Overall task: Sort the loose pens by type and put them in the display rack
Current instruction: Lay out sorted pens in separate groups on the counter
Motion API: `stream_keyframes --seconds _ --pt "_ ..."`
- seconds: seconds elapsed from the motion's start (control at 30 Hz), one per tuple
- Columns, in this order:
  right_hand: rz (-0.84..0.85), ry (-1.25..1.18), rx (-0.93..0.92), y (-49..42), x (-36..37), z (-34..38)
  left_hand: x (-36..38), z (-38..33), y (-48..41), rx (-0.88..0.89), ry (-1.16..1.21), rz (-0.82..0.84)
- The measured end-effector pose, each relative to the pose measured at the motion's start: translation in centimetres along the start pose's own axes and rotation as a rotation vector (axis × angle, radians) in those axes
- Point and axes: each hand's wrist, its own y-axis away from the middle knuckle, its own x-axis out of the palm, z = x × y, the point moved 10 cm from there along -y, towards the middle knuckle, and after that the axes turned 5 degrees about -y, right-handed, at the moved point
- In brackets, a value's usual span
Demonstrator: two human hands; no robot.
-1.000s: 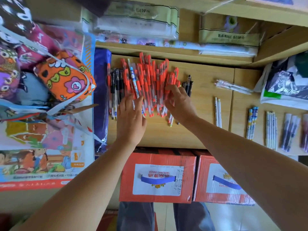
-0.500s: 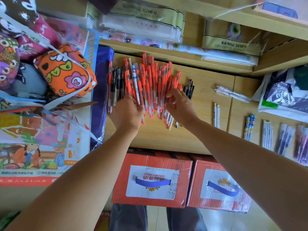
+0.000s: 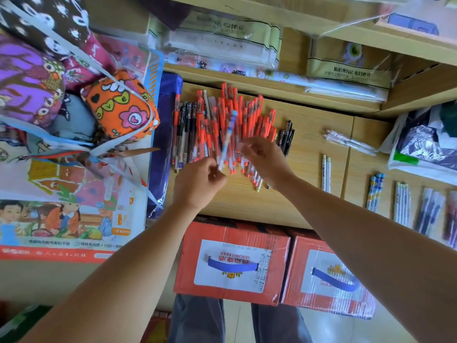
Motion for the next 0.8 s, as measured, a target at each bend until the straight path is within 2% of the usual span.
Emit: stream_keyframes --seconds 0.07,0.13,0.27,0.37,0.5,0.63,0.73,0.8 --pt "0.127 -0.116 0.092 0.2 2.2 0.3 0.5 -1.1 1.1 0.094 -0.028 0.066" --pt "0.172 -0.130 0.124 0.3 3.4 0.5 0.8 -1.2 1.6 0.129 -0.069 0.083" --pt "0.121 -0.069 0.171 0.4 3.3 0.2 -0.4 1.7 1.8 -0.029 -0.186 0.003" --pt "0.095 0.026 0.119 0.4 3.6 0.4 -1.8 4.2 2.8 -0.219 -0.296 -0.076" --pt "0.135 0.168 0.014 0.7 5.7 1.3 -0.3 7.1 4.0 -0.390 -0.321 -0.028" --pt "0.102 0.239 0.021 0.5 6.2 0.5 0.3 7.7 3.9 -0.381 -0.267 -0.053" --pt "0.059 0.209 -0.033 0.5 5.7 0.5 -0.9 7.7 3.5 -0.390 -0.216 -0.157" --pt "0.049 0.188 -0.094 0.5 5.5 1.0 -1.5 6.6 3.1 -0.319 -0.208 -0.233"
